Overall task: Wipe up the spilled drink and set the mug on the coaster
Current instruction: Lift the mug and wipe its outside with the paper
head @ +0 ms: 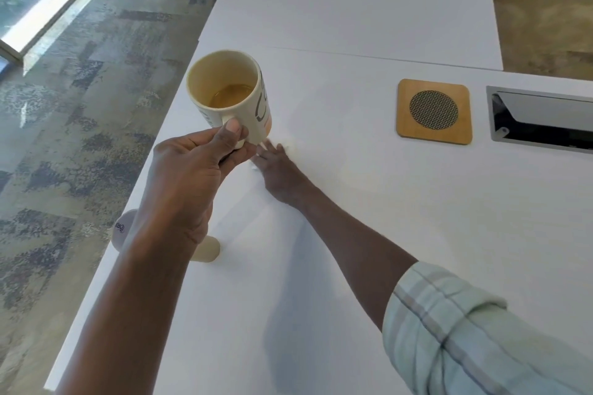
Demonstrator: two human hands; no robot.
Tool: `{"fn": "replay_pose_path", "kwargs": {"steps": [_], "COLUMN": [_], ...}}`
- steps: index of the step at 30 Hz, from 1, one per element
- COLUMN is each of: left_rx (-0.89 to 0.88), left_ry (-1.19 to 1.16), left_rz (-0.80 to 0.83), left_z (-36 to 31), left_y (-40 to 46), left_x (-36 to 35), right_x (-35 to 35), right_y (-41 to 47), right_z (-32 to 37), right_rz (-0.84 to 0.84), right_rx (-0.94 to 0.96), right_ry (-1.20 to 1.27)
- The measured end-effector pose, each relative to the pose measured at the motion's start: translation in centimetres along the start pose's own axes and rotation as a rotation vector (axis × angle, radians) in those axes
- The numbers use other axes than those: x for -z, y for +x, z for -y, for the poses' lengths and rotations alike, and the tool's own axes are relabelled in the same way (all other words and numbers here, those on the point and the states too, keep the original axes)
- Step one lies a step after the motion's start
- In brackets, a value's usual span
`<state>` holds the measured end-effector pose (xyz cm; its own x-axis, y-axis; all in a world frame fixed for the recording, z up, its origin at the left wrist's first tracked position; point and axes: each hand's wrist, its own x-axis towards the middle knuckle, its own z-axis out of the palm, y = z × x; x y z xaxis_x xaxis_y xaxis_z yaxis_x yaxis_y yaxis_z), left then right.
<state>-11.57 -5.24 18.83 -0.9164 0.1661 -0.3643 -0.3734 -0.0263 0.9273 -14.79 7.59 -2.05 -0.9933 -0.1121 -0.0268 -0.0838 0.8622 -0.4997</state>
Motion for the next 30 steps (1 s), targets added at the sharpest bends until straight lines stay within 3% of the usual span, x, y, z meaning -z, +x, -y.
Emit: {"fn": "replay_pose_path", "kwargs": {"steps": [6, 11, 16, 21, 30], "left_rx": [0.011, 0.022, 0.031, 0.024, 0.032], "left_ry": [-0.005, -0.017, -0.017, -0.007, 0.005], "left_rz": [-0.014, -0.017, -0.002, 0.013, 0.0], "left_z": [-0.1, -0.5, -0.7, -0.7, -0.2], "left_y": [-1.4, -2.3, -2.1, -2.0, -1.9], "left_x": [-0.4, -0.9, -0.8, -0.1, 0.5], "right_x": [-2.3, -1.8, 0.1, 1.8, 0.3], "right_y": [-5.3, -11.4, -14.0, -10.0, -1.9], "right_z": [4.4, 2.8, -1.5, -4.4, -1.7], "right_rz": [0.104, 0.124, 0.071, -0.014, -0.049], "right_rx": [0.227, 0.318, 0.2, -0.011, -0.115], "right_ry": [0.028, 0.034, 0.03, -0.004, 0.042]}}
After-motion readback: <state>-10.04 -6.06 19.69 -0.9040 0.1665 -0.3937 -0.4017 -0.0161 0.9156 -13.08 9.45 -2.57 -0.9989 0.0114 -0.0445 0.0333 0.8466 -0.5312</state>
